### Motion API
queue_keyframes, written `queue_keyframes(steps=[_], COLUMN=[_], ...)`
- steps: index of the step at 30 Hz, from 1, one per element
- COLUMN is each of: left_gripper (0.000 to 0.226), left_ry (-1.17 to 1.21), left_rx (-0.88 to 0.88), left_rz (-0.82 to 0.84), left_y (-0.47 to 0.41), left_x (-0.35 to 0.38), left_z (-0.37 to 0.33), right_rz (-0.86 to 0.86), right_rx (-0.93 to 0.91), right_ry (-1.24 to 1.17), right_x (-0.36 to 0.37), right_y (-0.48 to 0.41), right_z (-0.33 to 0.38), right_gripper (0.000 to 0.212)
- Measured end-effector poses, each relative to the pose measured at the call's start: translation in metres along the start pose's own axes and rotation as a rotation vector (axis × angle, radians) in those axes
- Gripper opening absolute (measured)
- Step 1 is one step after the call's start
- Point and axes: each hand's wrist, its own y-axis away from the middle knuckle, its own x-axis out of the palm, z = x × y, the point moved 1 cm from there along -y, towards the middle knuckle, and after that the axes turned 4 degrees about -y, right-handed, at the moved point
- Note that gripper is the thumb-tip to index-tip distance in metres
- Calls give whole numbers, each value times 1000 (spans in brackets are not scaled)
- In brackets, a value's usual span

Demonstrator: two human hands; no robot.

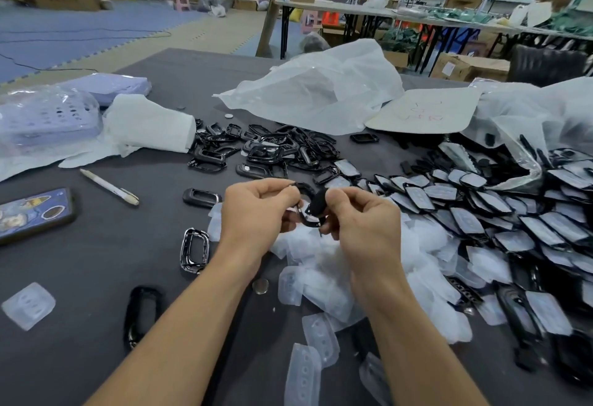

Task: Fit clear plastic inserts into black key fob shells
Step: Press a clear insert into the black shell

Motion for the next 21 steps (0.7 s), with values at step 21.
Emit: queue_keyframes(steps=[21], left_gripper=[29], left_ry=[242], left_rx=[-50], left_rz=[160], left_y=[3], left_x=[3], left_z=[1], right_rz=[58], right_rx=[129], right_ry=[-177], right_x=[-9], right_y=[-8], right_z=[3], right_gripper=[31])
